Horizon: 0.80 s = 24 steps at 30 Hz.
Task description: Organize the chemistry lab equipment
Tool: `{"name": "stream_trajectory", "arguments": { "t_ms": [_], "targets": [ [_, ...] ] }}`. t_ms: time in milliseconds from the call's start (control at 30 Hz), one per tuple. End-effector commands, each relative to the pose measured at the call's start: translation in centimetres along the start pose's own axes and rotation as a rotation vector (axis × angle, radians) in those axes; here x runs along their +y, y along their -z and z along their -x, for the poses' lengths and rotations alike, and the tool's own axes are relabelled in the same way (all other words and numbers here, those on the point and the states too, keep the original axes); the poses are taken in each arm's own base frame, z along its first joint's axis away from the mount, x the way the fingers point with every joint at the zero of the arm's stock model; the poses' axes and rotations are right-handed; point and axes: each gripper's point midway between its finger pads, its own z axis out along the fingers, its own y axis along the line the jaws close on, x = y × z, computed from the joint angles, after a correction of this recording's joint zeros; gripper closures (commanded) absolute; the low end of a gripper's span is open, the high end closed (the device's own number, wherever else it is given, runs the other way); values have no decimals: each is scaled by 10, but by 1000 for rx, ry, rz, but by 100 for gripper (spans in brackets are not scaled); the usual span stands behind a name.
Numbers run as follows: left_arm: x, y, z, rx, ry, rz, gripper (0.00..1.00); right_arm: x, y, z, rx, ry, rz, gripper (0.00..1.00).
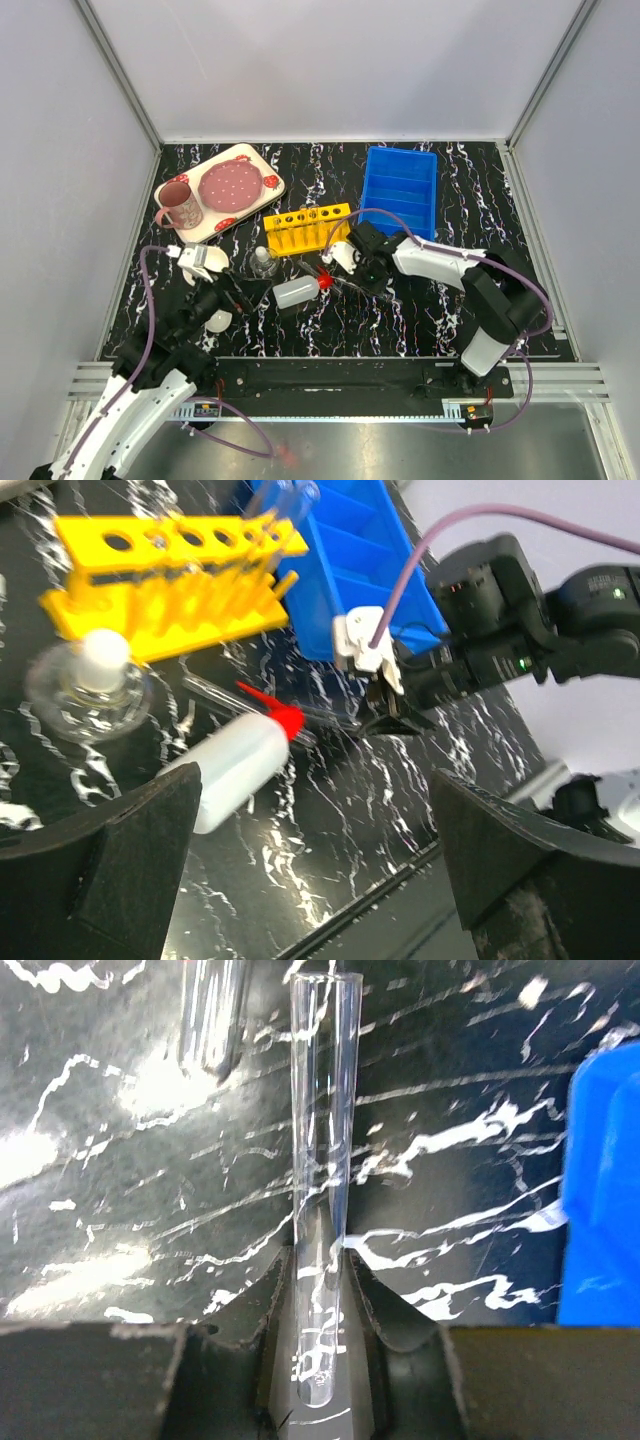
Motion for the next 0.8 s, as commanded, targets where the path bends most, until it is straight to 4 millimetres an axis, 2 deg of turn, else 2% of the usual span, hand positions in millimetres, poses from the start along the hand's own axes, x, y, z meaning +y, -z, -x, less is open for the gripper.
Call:
{"name": "stream_trajectory", "arguments": {
  "t_ms": [0, 167, 367, 533, 733, 767],
  "targets": [
    [-42, -11, -3, 0, 124, -241, 1, 30, 20, -10, -37, -78, 204, 82],
    [-47, -33, -25, 62, 304, -305, 2, 30, 46, -5, -130, -110, 260, 82],
    [-46, -53, -29, 51, 456, -324, 2, 23, 66, -4, -204, -155, 279, 82],
    [-45, -74, -31, 47, 532, -304, 1, 24, 85, 6, -284, -179, 320, 82],
    [-67, -95, -36, 17, 514, -322, 1, 22, 113, 27, -387, -257, 405, 82],
    [-77, -95, -42, 27, 510, -347, 1, 23, 118, 29, -392, -270, 420, 81]
  ]
}}
